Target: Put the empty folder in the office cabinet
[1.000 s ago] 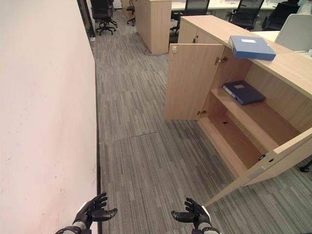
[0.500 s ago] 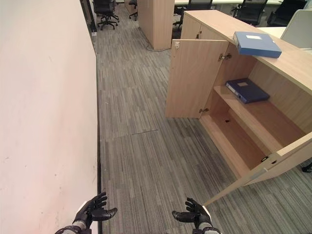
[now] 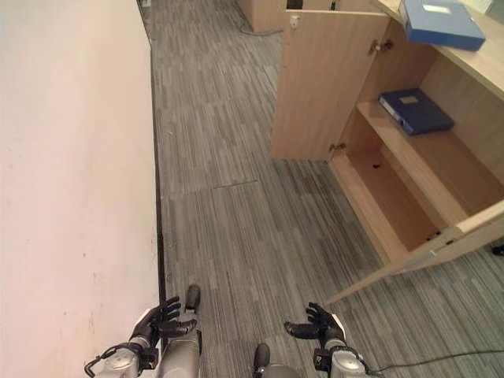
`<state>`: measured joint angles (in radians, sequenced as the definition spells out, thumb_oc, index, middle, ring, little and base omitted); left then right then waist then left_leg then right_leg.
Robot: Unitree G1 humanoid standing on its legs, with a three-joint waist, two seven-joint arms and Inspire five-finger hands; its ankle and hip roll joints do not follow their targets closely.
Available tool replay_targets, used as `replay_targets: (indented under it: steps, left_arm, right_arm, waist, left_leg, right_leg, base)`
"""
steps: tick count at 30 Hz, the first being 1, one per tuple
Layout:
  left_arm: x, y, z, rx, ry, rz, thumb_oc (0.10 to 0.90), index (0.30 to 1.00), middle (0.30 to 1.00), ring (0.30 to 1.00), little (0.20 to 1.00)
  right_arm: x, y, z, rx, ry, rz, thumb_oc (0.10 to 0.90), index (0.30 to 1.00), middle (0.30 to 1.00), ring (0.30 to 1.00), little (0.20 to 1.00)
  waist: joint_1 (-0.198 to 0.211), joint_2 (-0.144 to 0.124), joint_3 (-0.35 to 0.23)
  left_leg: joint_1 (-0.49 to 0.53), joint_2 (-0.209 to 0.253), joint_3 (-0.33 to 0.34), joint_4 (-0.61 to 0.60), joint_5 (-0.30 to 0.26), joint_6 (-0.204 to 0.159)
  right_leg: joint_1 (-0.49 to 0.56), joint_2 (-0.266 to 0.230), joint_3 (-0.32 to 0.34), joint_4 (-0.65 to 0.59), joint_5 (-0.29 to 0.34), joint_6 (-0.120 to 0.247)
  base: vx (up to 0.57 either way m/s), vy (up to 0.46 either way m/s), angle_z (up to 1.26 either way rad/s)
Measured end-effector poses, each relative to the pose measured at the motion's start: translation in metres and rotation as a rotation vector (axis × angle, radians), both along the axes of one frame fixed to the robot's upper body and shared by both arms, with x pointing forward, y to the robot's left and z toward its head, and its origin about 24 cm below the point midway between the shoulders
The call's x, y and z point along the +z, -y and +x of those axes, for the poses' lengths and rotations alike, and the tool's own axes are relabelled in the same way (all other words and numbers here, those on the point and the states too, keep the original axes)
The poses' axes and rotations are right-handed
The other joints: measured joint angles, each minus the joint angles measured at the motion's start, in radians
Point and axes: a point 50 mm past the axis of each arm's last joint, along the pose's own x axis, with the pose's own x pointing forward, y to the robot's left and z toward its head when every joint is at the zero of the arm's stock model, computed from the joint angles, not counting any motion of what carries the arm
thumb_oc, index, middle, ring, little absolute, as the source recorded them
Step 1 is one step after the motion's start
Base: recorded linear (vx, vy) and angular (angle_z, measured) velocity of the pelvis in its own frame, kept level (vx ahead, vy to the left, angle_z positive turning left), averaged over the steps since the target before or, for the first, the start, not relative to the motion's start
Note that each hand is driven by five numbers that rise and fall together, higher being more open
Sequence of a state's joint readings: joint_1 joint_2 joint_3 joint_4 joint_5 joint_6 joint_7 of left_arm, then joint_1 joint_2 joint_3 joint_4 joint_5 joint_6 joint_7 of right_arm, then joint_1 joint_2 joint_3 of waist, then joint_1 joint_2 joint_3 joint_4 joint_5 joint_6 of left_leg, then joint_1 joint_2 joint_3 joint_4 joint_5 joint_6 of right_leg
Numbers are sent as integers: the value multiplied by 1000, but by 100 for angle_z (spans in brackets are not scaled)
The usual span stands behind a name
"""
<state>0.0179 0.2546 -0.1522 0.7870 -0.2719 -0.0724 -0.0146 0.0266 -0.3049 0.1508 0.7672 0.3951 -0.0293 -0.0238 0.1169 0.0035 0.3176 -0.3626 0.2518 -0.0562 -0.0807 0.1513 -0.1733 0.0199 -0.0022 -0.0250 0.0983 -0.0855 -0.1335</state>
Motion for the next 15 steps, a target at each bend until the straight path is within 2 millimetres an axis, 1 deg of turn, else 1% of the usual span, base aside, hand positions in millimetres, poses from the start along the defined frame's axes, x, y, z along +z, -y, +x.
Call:
replay_targets:
  steps: [1, 2, 3, 4, 5, 6, 7, 8, 9, 10, 11, 12, 13, 14, 15]
  left_arm:
    - [-2, -1, -4, 7, -11, 4, 800, 900, 900, 900, 900]
    - [-2, -1, -6, 8, -13, 3, 800, 900, 900, 900, 900]
    - [-3, -2, -9, 14, -18, 5, 800, 900, 900, 900, 900]
    - [-8, -4, -20, 23, -52, 4, 800, 900, 900, 900, 900]
    - [-10, -4, -26, 29, -66, 3, 800, 900, 900, 900, 900]
    - [-14, -2, -35, 35, -86, -7, 800, 900, 900, 900, 900]
    - [-16, 1, -44, 43, -97, -19, 800, 900, 900, 900, 900]
    - [-8, -16, -34, 51, -65, 25, 800, 900, 900, 900, 900]
    - [-5, -20, -30, 114, -35, 22, 800, 900, 900, 900, 900]
    - [-2, -19, -27, 115, -17, 22, 800, 900, 900, 900, 900]
    - [0, -16, -22, 97, 0, 18, 800, 900, 900, 900, 900]
    - [0, -10, -19, 63, -2, 11, 800, 900, 900, 900, 900]
    - [-1, -8, -18, 51, -7, 5, 800, 900, 900, 900, 900]
    - [-3, -5, -19, 46, -15, -3, 800, 900, 900, 900, 900]
    - [-3, -4, -17, 46, -14, -7, 800, 900, 900, 900, 900]
  right_arm:
    - [-2, 2, -5, -9, -12, -6, 800, 900, 900, 900, 900]
    - [-3, 4, -9, -19, -23, -10, 800, 900, 900, 900, 900]
    - [-5, 6, -13, -27, -32, -10, 800, 900, 900, 900, 900]
    - [-6, 8, -20, -28, -46, -17, 800, 900, 900, 900, 900]
    - [-8, 10, -25, -26, -60, -24, 800, 900, 900, 900, 900]
    - [-9, 14, -31, -10, -78, -43, 800, 900, 900, 900, 900]
    - [-8, 21, -37, 3, -91, -64, 800, 900, 900, 900, 900]
    - [-19, 1, -42, -6, -136, -11, 800, 900, 900, 900, 900]
    - [-24, -12, -45, -7, -152, 30, 800, 900, 900, 900, 900]
    - [-26, -23, -46, -3, -154, 64, 800, 900, 900, 900, 900]
    - [-28, -33, -45, 0, -151, 95, 800, 900, 900, 900, 900]
    - [-27, -51, -34, 19, -120, 143, 800, 900, 900, 900, 900]
    - [-24, -56, -26, 31, -99, 153, 800, 900, 900, 900, 900]
    - [-18, -59, -12, 52, -59, 160, 800, 900, 900, 900, 900]
    - [-14, -61, -3, 61, -30, 163, 800, 900, 900, 900, 900]
  waist:
    - [0, 1, -2]
    - [0, 7, -7]
    - [5, 7, -12]
    - [26, 10, -47]
    - [27, 15, -75]
    - [36, 43, -116]
    - [43, 74, -136]
    - [50, -19, -140]
    - [59, -65, -148]
    - [63, -85, -154]
    - [65, -103, -161]
    - [88, -114, -177]
    - [89, -112, -177]
    - [90, -99, -176]
    - [90, -93, -175]
  left_leg:
    - [4, -10, 5, 35, -10, 4]
    - [21, -6, 21, 32, -16, -4]
    - [38, -5, 27, 40, -27, 8]
    - [43, -9, 33, 103, -50, 10]
    - [52, -25, 23, 151, -71, 29]
    - [64, -23, 2, 175, -146, 62]
    - [93, -13, -9, 157, -175, 50]
    - [67, -100, 35, 231, -78, 29]
    - [66, -138, 54, 242, -78, 46]
    - [67, -154, 74, 252, -64, 72]
    - [54, -175, 78, 281, -87, 84]
    - [42, -188, 88, 307, -127, 99]
    - [41, -193, 87, 304, -138, 106]
    - [43, -187, 85, 294, -137, 121]
    - [49, -193, 98, 291, -129, 142]
  right_leg:
    - [42, -24, 10, -14, -9, 12]
    - [58, -34, 23, -14, -28, 22]
    - [59, -47, 54, 5, -41, 33]
    - [58, -87, 71, 11, -78, 62]
    - [58, -109, 108, -7, -89, 82]
    - [73, -112, 135, -13, -104, 116]
    - [71, -112, 159, 16, -141, 180]
    - [9, -203, 216, 189, -235, 231]
    - [-16, -240, 215, 241, -242, 227]
    - [-25, -250, 217, 261, -238, 235]
    - [-14, -264, 217, 238, -211, 233]
    - [23, -280, 211, 147, -133, 269]
    - [27, -281, 210, 116, -99, 276]
    - [24, -281, 213, 109, -49, 300]
    - [13, -285, 208, 112, -13, 322]
  base:
    - [569, 247, -30]
    - [573, 278, -39]
    - [447, 258, -71]
    - [395, 265, -96]
    - [382, 274, -101]
    - [379, 284, -84]
    - [389, 297, -46]
    - [373, 308, -10]
    - [335, 294, 27]
    - [226, 204, 30]
    - [280, 284, 9]
    - [166, 182, -5]
    - [277, 310, -27]
    - [282, 370, -18]
    - [279, 367, -24]
